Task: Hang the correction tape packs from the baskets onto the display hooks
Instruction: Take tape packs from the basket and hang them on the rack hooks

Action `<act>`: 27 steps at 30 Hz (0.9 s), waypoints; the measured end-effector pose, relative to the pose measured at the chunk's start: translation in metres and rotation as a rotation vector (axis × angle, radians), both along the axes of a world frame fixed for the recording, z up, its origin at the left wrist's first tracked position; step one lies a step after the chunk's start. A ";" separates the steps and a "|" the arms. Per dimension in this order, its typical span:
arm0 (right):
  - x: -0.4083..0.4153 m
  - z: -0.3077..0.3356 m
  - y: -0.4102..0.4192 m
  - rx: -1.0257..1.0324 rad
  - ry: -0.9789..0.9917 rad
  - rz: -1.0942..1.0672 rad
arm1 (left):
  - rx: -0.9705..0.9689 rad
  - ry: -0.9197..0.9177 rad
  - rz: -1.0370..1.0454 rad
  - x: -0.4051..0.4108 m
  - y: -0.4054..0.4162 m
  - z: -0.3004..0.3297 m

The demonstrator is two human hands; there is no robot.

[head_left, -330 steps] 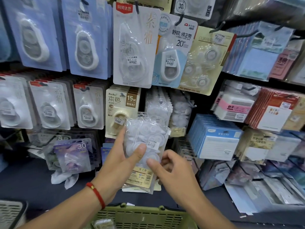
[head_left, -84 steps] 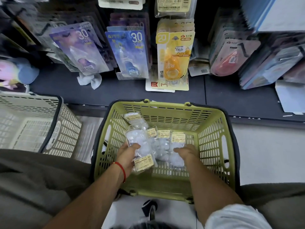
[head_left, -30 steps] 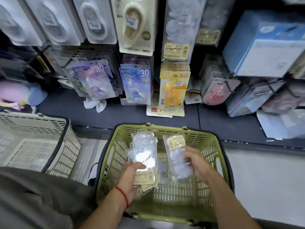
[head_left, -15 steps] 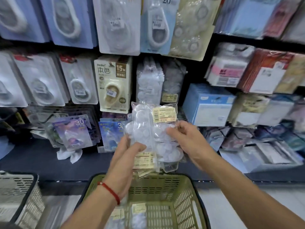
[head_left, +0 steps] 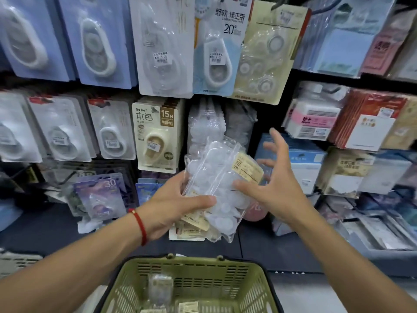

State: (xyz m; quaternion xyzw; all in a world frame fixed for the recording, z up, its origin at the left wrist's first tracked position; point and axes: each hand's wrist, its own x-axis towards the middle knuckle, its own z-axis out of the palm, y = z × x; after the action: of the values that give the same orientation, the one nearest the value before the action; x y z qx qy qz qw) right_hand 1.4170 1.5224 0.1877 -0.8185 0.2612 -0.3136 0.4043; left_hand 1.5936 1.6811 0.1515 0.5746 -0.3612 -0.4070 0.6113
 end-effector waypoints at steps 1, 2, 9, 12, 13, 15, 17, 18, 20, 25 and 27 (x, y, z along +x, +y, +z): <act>-0.001 0.002 -0.004 -0.100 0.039 0.043 | 0.007 -0.011 -0.022 0.004 -0.001 0.001; -0.001 0.003 -0.007 -0.174 0.080 0.081 | 0.017 -0.008 -0.029 0.007 -0.002 0.001; -0.010 0.004 -0.027 -0.168 0.219 0.092 | 0.027 0.122 -0.060 0.017 -0.001 -0.011; -0.016 0.000 -0.034 0.051 0.181 0.104 | -0.011 0.181 -0.012 0.022 0.003 -0.008; -0.018 -0.002 -0.037 0.103 0.184 0.120 | -0.017 0.176 0.010 0.024 0.004 -0.007; -0.024 -0.005 -0.042 0.139 0.209 0.146 | -0.035 0.145 0.047 0.028 0.007 -0.006; -0.032 -0.009 -0.047 0.209 0.151 0.175 | -0.059 0.118 0.078 0.031 0.011 -0.003; -0.037 -0.011 -0.047 0.275 0.070 0.165 | -0.070 0.114 0.097 0.032 0.013 -0.002; -0.043 -0.018 -0.049 0.497 -0.193 0.099 | -0.094 0.110 0.126 0.034 0.016 -0.001; -0.037 -0.029 -0.040 0.620 -0.409 0.007 | -0.110 0.094 0.145 0.029 0.017 0.003; -0.032 -0.030 -0.032 0.564 -0.402 -0.022 | -0.109 0.098 0.139 0.026 0.016 0.003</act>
State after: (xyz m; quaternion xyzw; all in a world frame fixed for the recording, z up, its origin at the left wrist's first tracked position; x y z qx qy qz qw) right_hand 1.3854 1.4909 0.1580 -0.5937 0.2615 -0.3884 0.6545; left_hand 1.6197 1.6969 0.1549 0.5434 -0.3116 -0.3709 0.6856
